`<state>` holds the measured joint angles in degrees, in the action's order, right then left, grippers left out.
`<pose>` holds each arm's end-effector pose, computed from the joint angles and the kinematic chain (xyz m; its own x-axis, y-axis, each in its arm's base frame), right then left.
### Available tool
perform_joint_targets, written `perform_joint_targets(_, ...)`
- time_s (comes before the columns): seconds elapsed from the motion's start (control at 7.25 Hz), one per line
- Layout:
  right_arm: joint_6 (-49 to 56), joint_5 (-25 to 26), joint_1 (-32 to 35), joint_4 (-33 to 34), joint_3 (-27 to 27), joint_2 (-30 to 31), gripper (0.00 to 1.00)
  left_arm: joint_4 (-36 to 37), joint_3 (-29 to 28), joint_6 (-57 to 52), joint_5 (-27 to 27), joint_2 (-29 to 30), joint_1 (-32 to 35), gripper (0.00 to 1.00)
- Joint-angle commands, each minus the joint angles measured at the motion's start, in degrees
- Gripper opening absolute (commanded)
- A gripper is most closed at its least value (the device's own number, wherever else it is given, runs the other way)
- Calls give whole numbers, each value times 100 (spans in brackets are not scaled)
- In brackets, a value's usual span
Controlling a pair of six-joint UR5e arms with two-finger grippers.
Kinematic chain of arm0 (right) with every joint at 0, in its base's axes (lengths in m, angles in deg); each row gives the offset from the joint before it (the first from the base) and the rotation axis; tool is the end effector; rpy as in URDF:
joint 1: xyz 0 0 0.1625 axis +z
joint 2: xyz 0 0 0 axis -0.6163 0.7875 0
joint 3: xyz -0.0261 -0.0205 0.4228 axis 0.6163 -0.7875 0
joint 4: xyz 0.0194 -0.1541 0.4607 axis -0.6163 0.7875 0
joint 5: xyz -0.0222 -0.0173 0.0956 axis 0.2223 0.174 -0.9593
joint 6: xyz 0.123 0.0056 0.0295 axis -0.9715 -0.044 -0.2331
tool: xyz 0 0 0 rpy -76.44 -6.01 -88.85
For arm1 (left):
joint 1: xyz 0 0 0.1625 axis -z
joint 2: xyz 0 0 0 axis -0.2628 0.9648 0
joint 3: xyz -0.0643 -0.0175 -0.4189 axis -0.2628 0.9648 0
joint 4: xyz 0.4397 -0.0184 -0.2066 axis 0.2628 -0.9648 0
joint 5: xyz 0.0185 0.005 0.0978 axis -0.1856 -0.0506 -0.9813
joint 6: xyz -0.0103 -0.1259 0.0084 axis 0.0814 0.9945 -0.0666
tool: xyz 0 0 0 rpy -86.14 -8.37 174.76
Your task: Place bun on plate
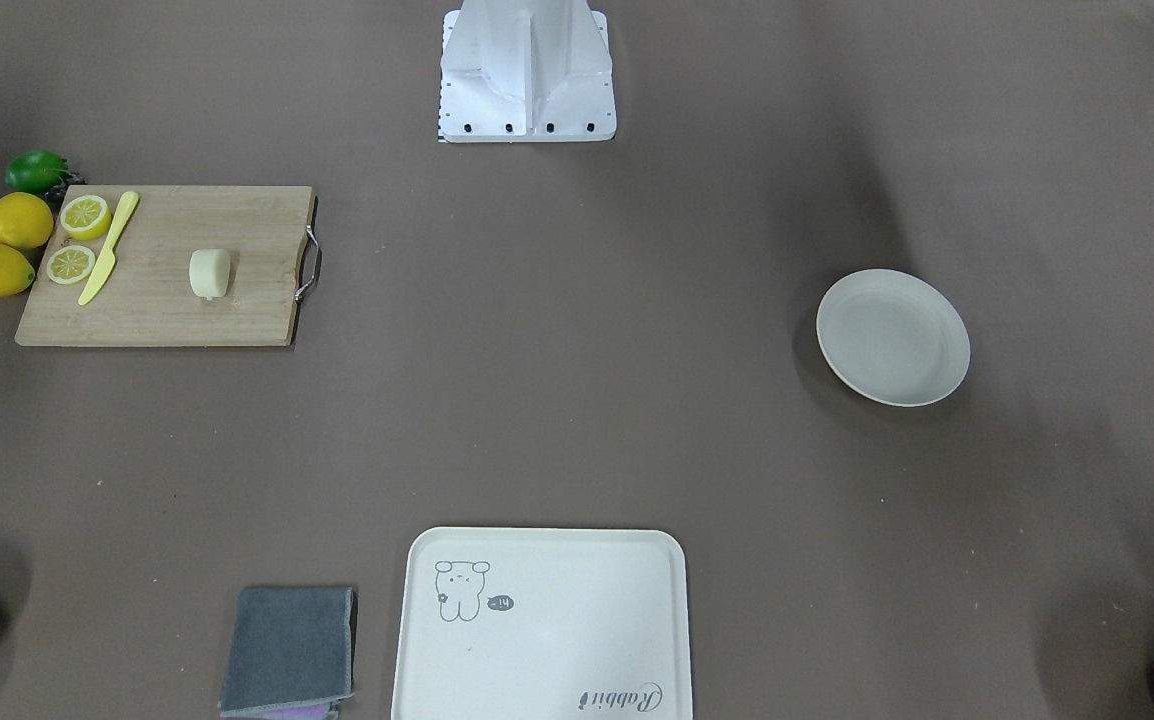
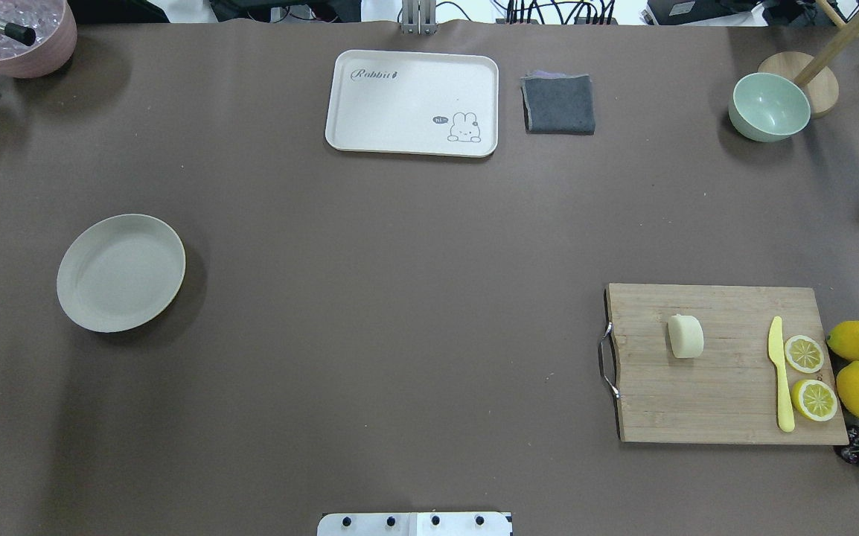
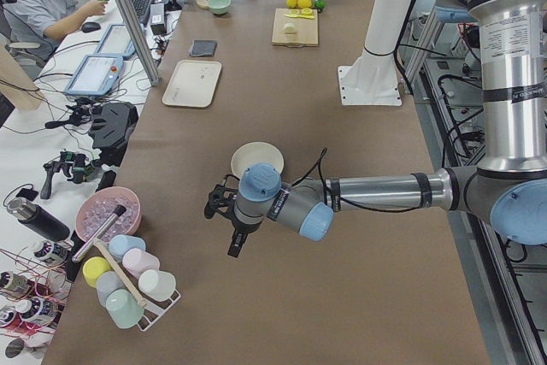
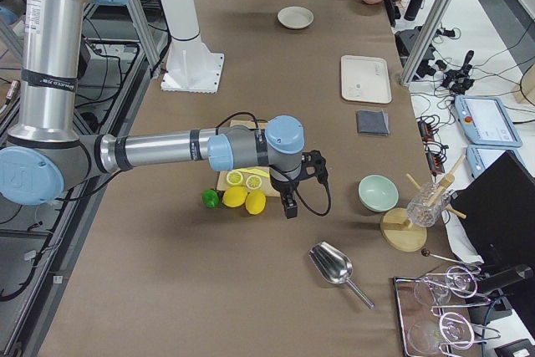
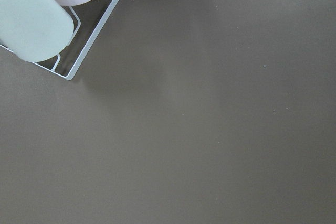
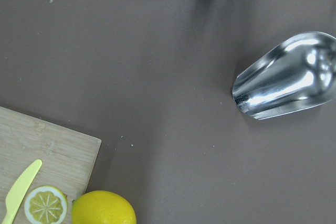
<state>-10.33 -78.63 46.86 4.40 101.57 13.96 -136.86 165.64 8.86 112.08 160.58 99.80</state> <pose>-0.0003 -0.5092 0.5931 0.6916 -0.2692 0.6703 0.1517 0.9614 0.2296 0.0011 -0.5185 0.6858 0.7149 0.2342 -0.6588 -0.0015 0.9428 0.3335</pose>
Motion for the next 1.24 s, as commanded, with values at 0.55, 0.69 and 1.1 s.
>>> perform_joint_targets(0.55, -27, 8, -9, -1, -11, 169, 100, 17, 68, 440, 28, -34, -2, 97)
perform_joint_targets(0.69, -27, 18, -9, -1, -20, 169, 100, 8, 86, 416, 37, -34, -2, 97)
perform_joint_targets(1.1, -35, 9, -9, -1, -11, 161, 100, -140, 121, 441, 342, -8, -10, 97)
